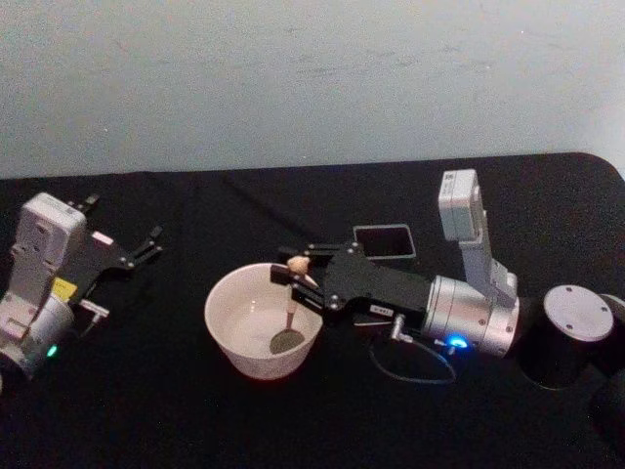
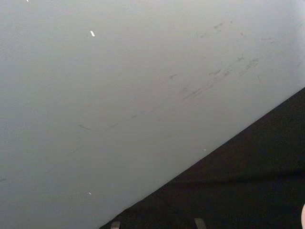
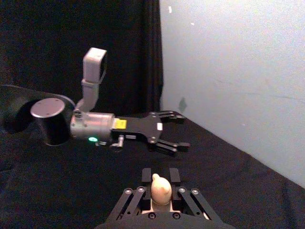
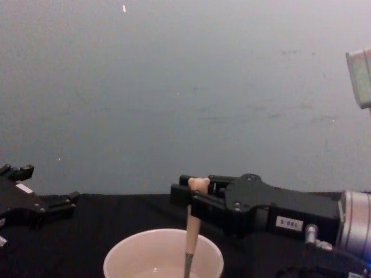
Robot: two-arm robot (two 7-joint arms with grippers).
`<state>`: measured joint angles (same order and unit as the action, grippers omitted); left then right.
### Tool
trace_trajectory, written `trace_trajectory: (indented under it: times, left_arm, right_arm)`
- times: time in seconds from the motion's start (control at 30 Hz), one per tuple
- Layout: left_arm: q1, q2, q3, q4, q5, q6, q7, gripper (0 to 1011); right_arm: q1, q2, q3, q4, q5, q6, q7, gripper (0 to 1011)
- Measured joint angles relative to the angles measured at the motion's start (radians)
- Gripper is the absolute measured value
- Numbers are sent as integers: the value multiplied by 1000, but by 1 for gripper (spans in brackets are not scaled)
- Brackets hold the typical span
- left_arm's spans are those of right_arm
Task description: Pick up the stirring spoon with one hand, stir inside the cup, then place it back in its original position.
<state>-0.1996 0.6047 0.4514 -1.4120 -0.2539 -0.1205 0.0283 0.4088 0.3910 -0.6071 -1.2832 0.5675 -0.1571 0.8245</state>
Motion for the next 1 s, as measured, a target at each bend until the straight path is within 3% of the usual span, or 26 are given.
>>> trace_trajectory:
  times: [0.23, 0.53, 0.73, 1.0]
  left_arm:
    - [0, 0, 0, 0, 0, 0, 0, 1001]
    - [0, 0, 0, 0, 0, 0, 0, 1001]
    - [0, 0, 0, 0, 0, 0, 0, 1001]
    - [0, 0, 0, 0, 0, 0, 0, 1001]
  right_arm:
    - [12, -19, -22, 7, 3, -4, 12, 217]
    - [67, -76, -44, 88, -13, -36, 16, 217]
    - [104, -106, -40, 151, -34, -59, -3, 217]
    - [113, -111, -20, 174, -43, -65, -21, 217]
